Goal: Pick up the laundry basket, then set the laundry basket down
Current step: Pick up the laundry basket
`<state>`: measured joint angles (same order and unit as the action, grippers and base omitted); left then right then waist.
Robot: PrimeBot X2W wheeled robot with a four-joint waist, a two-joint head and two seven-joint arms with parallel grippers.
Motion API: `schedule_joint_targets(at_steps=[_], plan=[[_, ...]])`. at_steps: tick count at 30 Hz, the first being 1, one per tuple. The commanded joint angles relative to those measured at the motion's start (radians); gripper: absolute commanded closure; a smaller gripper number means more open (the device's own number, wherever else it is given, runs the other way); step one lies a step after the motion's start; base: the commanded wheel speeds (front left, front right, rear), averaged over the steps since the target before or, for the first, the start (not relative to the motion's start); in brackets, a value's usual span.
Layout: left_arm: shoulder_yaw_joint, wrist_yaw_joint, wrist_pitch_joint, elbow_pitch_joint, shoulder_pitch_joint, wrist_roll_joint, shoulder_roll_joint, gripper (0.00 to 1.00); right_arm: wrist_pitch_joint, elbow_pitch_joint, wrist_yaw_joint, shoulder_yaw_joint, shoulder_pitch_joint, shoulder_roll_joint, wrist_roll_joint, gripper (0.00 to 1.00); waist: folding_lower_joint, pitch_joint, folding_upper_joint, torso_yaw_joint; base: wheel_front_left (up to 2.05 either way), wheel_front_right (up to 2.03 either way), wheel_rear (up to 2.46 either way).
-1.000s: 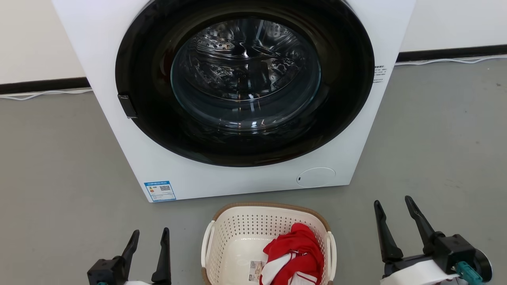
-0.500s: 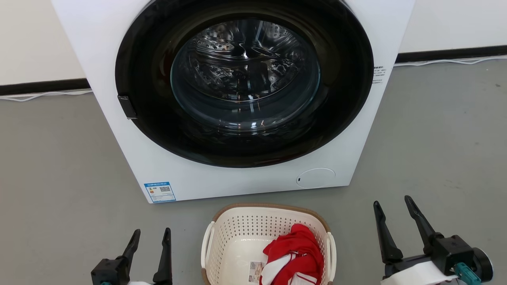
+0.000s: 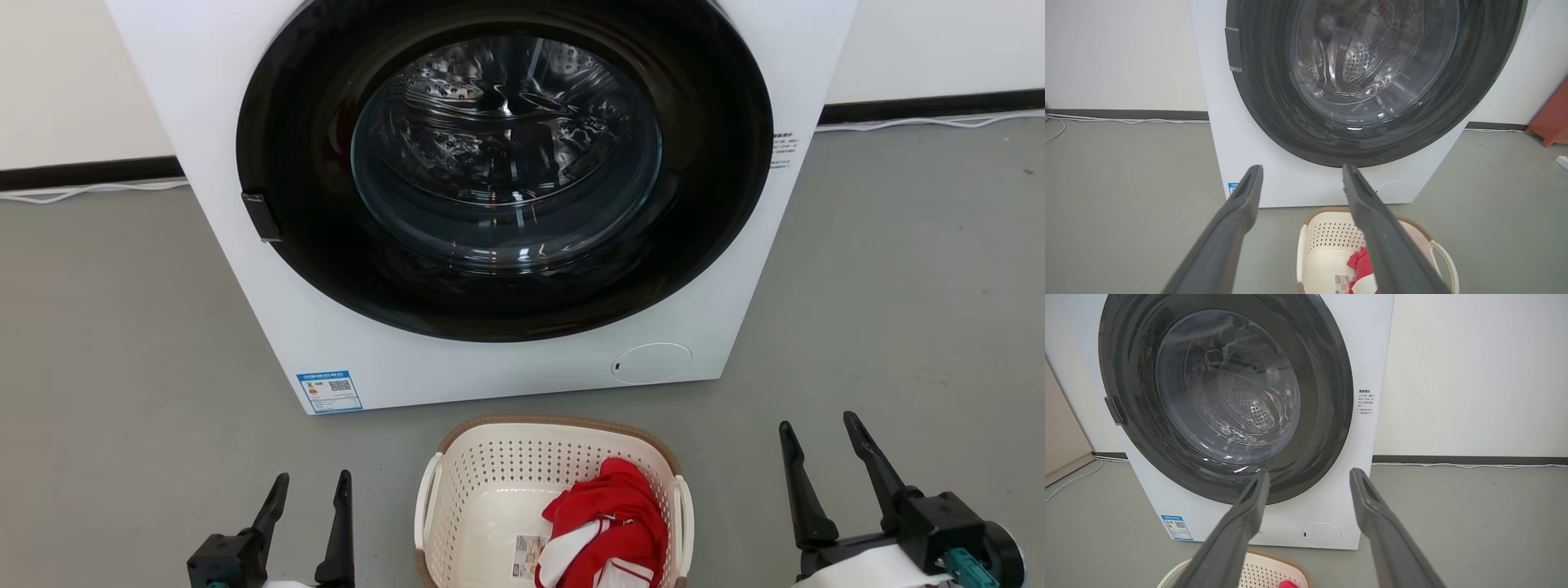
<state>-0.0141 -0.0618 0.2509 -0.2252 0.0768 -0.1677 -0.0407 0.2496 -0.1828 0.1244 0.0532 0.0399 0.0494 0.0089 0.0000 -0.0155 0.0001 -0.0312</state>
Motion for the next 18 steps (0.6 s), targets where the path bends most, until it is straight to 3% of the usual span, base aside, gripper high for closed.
schedule_joint_targets(at_steps=[1,18], plan=[[0.029,0.004,0.011,0.025,-0.018,0.0,-0.009,0.0,0.012,0.017,0.006,-0.02,-0.024,0.004,0.0,0.0,0.0,-0.003,-0.0001,0.0,0.0,0.0,0.0],[0.024,-0.016,0.011,0.003,-0.073,0.013,-0.009,0.0,0.012,0.0,0.006,-0.016,-0.062,0.001,0.017,0.0,0.0,-0.08,-0.0001,0.004,0.0,0.0,0.0]])
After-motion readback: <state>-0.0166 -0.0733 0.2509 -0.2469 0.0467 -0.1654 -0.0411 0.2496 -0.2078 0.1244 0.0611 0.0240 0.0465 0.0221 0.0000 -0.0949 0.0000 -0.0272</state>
